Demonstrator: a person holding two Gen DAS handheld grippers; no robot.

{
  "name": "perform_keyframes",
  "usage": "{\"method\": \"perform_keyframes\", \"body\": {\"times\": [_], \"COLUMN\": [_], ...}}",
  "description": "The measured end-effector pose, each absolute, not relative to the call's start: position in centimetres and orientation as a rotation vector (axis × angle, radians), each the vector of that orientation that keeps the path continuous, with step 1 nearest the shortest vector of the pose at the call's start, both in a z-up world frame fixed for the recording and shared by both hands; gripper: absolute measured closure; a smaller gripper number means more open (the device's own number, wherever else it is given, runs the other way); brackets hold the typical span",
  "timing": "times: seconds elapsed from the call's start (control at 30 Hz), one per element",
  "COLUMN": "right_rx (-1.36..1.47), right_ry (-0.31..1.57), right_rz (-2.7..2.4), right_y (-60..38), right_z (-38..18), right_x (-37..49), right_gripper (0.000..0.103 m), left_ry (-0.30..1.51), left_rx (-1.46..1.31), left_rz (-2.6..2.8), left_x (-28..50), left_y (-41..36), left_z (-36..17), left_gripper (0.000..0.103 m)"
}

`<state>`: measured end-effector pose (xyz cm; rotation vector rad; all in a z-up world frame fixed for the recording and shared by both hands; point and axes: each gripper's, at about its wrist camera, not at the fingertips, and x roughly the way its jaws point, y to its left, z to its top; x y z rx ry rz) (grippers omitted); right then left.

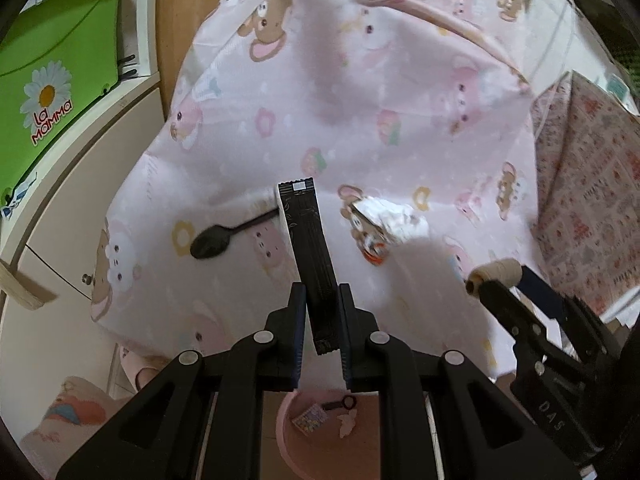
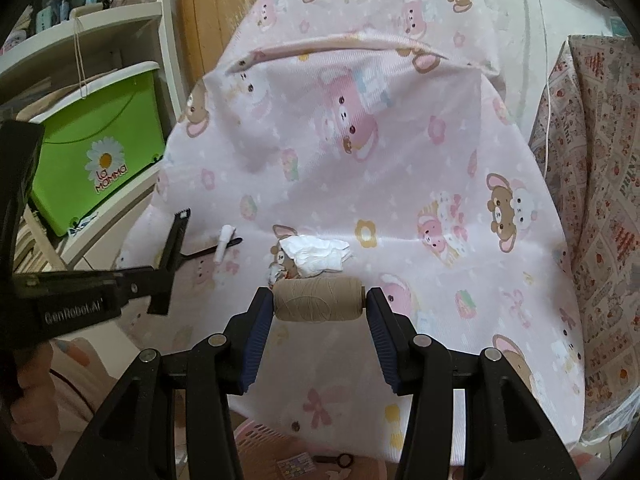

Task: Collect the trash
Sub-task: 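Grasp the black strap with the left tool while the right tool holds the spool, then carry the spool and strap down over the pink basket with both tools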

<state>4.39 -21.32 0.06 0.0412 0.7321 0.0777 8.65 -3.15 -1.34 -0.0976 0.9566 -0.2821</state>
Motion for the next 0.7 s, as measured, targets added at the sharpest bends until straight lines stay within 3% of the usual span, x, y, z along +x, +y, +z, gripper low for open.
{"method": "perform_keyframes", "body": {"times": [0.7], "right_rx": [0.069], "right_ry": [0.759], "right_rz": [0.124], "right_y": [-22.4], "right_z": [1.3], "right_x": [-2.3], "right_gripper": [0.052], "left_ry": [1.032], "left_rx": [-0.034], "left_rz": [-0.471], "left_x": [1.8], "left_y": [-5.4], "left_z": [-2.4], "left_gripper": [0.089]}}
